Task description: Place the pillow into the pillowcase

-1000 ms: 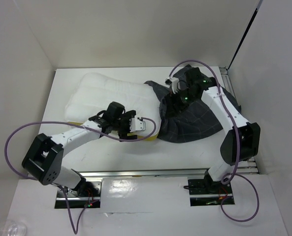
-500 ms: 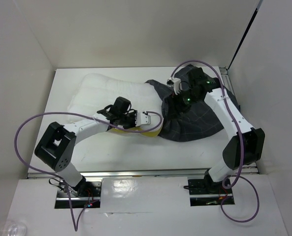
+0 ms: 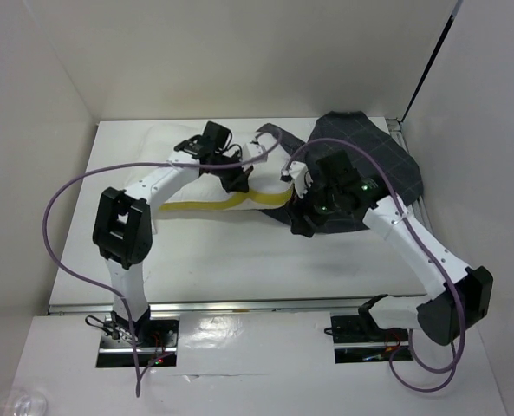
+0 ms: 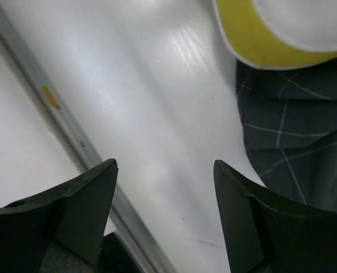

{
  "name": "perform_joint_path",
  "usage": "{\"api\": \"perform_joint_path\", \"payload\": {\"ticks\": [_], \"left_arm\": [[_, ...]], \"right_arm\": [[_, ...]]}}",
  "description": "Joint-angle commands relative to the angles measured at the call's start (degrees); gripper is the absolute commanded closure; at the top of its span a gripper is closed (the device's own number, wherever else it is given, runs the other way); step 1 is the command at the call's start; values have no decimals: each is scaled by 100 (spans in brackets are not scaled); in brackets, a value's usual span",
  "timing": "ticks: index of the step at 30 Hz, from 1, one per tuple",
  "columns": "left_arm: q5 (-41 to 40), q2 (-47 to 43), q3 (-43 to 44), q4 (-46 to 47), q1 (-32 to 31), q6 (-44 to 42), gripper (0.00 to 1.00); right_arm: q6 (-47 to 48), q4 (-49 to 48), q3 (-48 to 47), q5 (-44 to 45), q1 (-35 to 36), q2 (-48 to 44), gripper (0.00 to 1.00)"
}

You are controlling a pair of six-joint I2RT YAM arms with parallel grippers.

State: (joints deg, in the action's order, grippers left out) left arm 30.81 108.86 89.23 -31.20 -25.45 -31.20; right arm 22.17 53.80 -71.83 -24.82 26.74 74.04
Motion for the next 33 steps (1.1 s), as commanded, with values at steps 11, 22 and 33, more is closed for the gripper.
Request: {"api": "perform_joint_path", "payload": {"ticks": [11,22,33], "left_arm": [[1340,496,2317,-1933,462,809,100],[1340,391,2318,-2241,515,755,100],[1446,400,2477,-2241,515,984,100]], "right_arm": [[-73,-3524,2190,3554,929,-628,40],[1576,-5915,3060,2641,1245,-294,40],[3468,-6915,3621,1978,1579,241,37]]}}
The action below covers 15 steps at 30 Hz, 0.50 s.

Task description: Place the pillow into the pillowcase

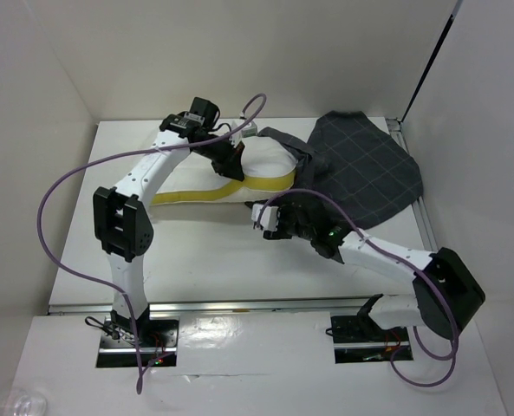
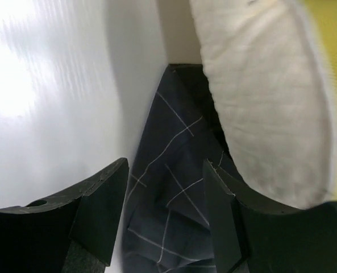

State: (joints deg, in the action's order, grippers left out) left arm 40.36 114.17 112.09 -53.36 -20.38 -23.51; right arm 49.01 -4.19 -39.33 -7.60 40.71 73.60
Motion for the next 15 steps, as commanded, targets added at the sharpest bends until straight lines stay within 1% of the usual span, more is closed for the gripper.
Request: {"api": "perform_joint_path", "payload": {"ticks": [1,4,6,9,10,13,15], "left_arm": [[490,-132,138,-25,8,215,100],[490,-264,-38,37,8,268,100],[490,-264,-38,37,8,268,100],[490,-264,-38,37,8,329,100],[490,-264,-38,37,8,329,100],[490,-369,-117,-25,8,268,100],[438,-439,-222,-25,60,268,100]], "right_arm": [[942,-1320,461,737,183,399,37],[1268,-1795,637,1171,245,804,37],[1321,-2075,637,1268,245,971,37],[1392,-2384,637,1611,245,1454,37],[1392,-2637,568,1734,245,1734,37],[1453,-3077,505,2086,245,2034,37],[1453,-3079,453,2087,245,2088,37]]}}
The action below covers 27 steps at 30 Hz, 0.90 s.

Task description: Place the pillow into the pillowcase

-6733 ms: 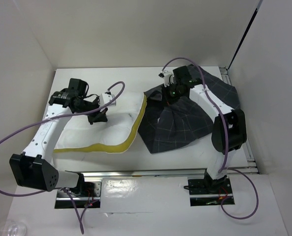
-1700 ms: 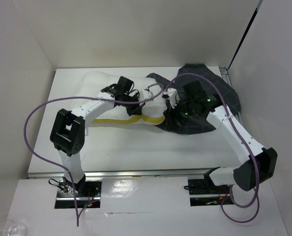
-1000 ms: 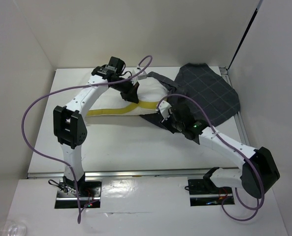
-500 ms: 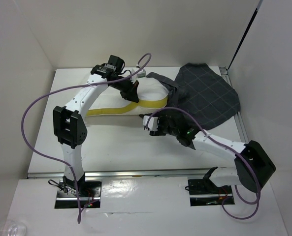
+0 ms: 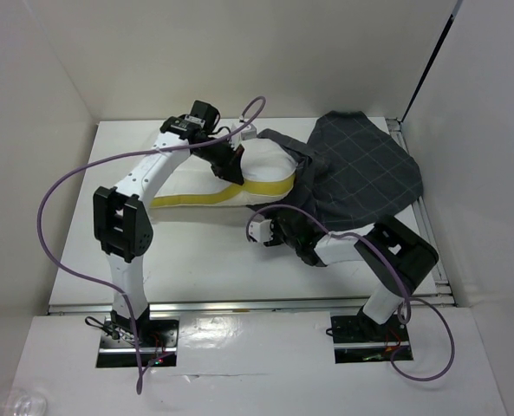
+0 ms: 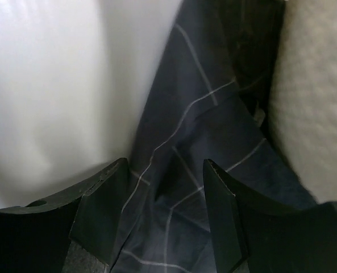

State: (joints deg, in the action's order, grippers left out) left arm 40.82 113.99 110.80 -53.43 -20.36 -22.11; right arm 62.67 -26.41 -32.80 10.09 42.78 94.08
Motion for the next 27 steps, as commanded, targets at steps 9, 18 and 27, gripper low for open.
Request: {"api": "perform_joint_path", "payload": {"ticks": [9,18,27], "left_arm": [[339,-422,-208,-18,58,75,100],[339,-255,151,-71,58,75,100],[287,-308,47,-10,163,75,100]], "right_arm": [[-177,-523,-657,90,-130,101,37],[-202,662,-2035,292,-692,1549,46],[-722,1894,-2724,-260,-974,1544,100]]}}
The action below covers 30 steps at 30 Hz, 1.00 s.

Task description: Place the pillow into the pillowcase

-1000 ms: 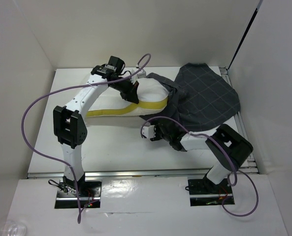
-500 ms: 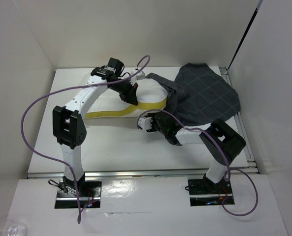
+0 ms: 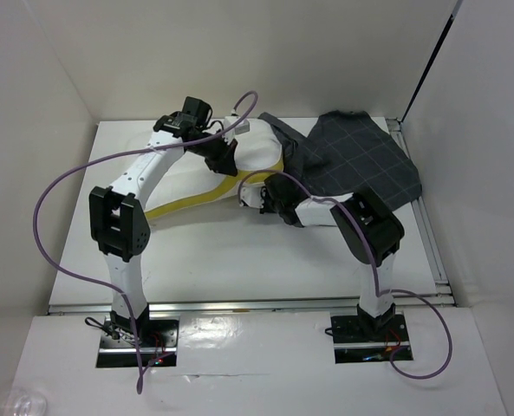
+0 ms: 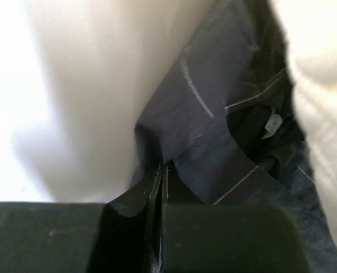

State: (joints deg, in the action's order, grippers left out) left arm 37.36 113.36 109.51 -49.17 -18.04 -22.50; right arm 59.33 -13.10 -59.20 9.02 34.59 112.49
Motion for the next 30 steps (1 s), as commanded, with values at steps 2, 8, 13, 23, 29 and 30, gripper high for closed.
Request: {"api": "perform_joint_path", "payload": {"ticks": [2,8,13,23,29,30], "left_arm": [[632,-244,176,-331,-68,219,100],[570,36,176,-190,-68,448,100],[570,335,325,-50,-120,562,100],[377,670,439,74,-445,546,100],[166,495,-166,74,-516,265,100],[166,424,-324,161,-516,264,100]], "right_arm": [[-387,852,40,-408,-40,-788,100],[-861,3062,233,-1802,539,-2516,100],[-1264,4516,436,-2475,1233,-3750,100],[-2065,5502,392,-2475,1586,-4069,87],[-2637,5205,208,-1553,1227,-3918,41],[-2802,5082,120,-1552,860,-3919,33]]}}
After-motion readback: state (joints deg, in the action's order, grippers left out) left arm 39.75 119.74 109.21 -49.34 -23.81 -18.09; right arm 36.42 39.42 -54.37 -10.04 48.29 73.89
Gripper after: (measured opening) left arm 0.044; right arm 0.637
